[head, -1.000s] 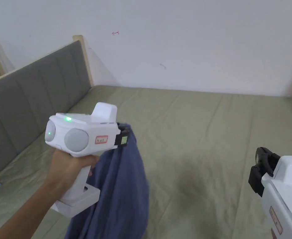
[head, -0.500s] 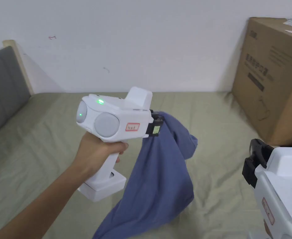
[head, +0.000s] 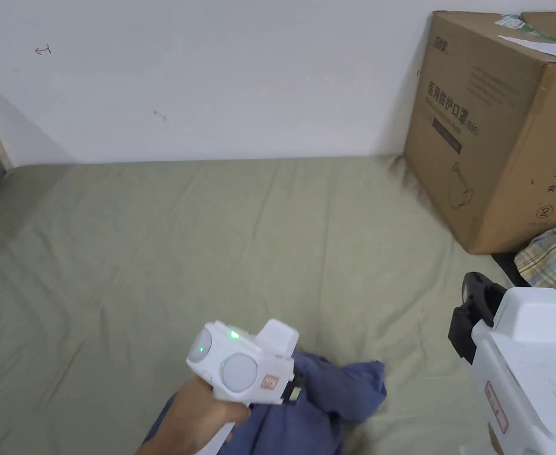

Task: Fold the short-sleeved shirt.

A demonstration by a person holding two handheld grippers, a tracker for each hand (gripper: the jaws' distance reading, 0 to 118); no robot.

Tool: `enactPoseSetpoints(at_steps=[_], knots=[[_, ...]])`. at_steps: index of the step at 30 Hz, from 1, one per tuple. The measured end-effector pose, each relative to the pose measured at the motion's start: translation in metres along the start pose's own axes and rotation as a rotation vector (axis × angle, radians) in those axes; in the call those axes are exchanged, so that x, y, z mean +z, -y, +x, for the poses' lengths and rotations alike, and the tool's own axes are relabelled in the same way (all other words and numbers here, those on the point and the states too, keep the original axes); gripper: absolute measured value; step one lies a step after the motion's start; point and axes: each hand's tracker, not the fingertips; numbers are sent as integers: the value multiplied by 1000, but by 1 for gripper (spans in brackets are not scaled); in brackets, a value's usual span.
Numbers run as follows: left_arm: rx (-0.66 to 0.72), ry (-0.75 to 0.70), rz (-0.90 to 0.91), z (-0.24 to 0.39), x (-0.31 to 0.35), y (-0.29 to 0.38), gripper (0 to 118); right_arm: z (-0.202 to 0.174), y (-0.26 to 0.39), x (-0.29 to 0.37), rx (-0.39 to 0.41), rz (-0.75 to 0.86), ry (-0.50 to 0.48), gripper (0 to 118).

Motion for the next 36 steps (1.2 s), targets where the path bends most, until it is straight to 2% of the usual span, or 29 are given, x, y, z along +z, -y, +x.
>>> enactPoseSetpoints(at_steps=[8, 10, 11, 12, 13, 16, 17, 21, 25, 28, 33, 36], knots=[[53, -93, -133, -10, -58, 40, 4, -13, 8, -8, -1, -28, -29, 0], [62, -107, -110, -4, -54, 41, 5, -15, 8, -8, 0, -31, -34, 0], [70, -109, -93, -3, -50, 41, 9, -16, 8, -7, 2, -31, -35, 0], [79, -100, -76, -3, -45, 40, 18, -16, 8, -6, 3, -30, -36, 0], [106, -96, -58, -4, -37, 38, 33, -17, 7, -6, 5, -28, -38, 0], [175, -76, 47, -3, -7, 31, 97, -18, 3, -3, 8, -21, -42, 0], [188, -115, 85, -1, 6, 26, 103, -18, 1, -2, 6, -18, -42, 0], [216, -193, 296, -1, 67, 10, 103, -20, -6, 2, 1, -2, -41, 0], [228, -336, 571, -5, 132, 7, 103, -21, -14, 5, -9, 17, -35, 0], [215, -458, 708, -10, 169, 10, 103, -21, -19, 6, -2, 25, -34, 0], [191, -624, 840, -20, 205, 17, 103, -24, -27, 7, -4, 47, -37, 0], [190, -689, 880, -26, 215, 25, 98, -26, -29, 7, -2, 57, -41, 0]])
